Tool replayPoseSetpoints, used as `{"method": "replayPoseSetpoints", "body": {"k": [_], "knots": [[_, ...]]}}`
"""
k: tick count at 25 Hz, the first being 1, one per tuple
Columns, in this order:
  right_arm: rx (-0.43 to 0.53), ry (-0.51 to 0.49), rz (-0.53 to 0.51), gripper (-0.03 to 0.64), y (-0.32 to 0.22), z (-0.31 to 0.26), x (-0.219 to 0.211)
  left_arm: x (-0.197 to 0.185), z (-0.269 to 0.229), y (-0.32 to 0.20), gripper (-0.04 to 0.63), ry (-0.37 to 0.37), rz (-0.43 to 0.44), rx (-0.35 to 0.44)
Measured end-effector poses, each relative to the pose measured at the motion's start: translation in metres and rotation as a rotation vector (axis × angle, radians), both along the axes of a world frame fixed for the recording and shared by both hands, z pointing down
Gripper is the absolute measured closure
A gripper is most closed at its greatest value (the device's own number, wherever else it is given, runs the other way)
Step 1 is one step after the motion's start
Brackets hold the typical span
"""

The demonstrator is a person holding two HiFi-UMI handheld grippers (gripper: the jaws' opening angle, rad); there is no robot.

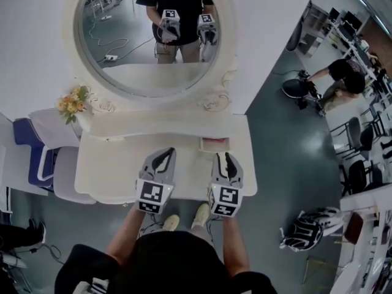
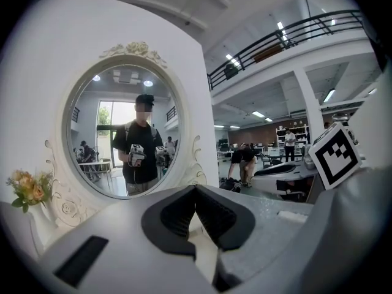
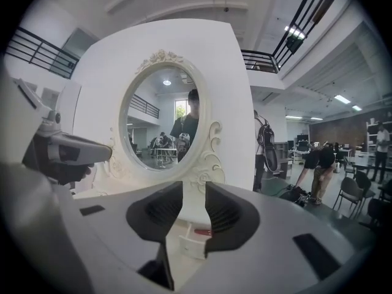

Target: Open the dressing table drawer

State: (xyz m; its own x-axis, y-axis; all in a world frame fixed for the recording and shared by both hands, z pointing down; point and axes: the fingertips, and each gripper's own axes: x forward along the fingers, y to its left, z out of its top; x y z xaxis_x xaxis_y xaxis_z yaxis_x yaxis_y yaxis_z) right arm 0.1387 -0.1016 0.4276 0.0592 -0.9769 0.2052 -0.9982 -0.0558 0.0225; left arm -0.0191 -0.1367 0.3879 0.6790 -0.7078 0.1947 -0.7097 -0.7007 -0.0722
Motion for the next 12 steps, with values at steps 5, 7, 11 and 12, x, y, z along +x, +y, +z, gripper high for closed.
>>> {"method": "replayPoseSetpoints", "body": {"k": [5,7,11,12], "knots": [[0.021,0.017,0.000,0.519,0.013,-0.013,-0.016,-0.008,-0.009,0.009,0.592,0.012,0.022,0.020],[0.027,0.016,0.003,0.535,0.019,-0.017,-0.021,-0.012,-0.010,0.012,0.592,0.015,0.029,0.023],[0.032,0.010,0.017,0.570,0.029,-0.020,-0.028,-0.015,-0.014,0.018,0.592,0.016,0.044,0.032],[0.033,0.012,0.020,0.577,0.031,-0.021,-0.030,-0.016,-0.014,0.019,0.592,0.016,0.048,0.034]]}}
